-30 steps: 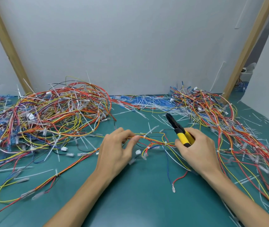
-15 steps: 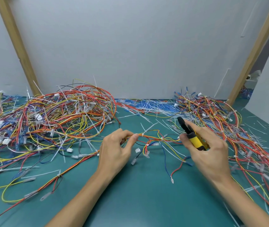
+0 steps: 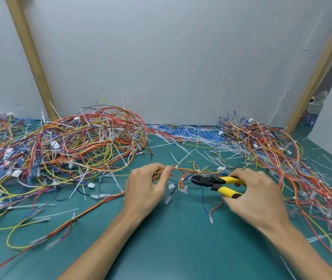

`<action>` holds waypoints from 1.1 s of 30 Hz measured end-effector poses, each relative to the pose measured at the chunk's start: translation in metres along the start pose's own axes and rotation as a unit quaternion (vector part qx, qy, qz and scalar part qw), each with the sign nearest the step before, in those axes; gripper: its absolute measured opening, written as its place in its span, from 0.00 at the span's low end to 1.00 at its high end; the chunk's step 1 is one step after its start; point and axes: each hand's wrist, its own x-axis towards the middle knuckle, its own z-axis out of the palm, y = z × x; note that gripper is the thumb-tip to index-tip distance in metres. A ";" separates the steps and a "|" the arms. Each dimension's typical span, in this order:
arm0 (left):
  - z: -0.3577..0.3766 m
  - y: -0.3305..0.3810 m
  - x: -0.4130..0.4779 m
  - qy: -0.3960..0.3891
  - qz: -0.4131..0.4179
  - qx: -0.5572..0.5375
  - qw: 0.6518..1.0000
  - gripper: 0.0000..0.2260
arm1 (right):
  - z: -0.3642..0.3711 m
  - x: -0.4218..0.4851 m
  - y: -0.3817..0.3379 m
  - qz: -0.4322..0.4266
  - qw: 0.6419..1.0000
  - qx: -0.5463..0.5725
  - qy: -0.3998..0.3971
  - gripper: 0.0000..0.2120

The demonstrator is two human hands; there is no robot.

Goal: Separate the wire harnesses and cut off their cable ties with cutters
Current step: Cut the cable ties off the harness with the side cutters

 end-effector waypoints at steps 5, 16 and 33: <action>0.000 0.002 -0.003 -0.008 0.030 0.000 1.000 0.10 | -0.001 -0.001 -0.002 0.034 0.999 0.002 0.000 0.15; 0.007 0.015 -0.016 -0.048 0.092 0.054 0.993 0.11 | 0.005 0.000 -0.002 -0.005 0.998 -0.070 0.006 0.21; 0.007 0.015 -0.018 -0.066 0.127 0.082 0.986 0.11 | 0.000 -0.002 -0.012 0.022 0.995 -0.044 -0.083 0.09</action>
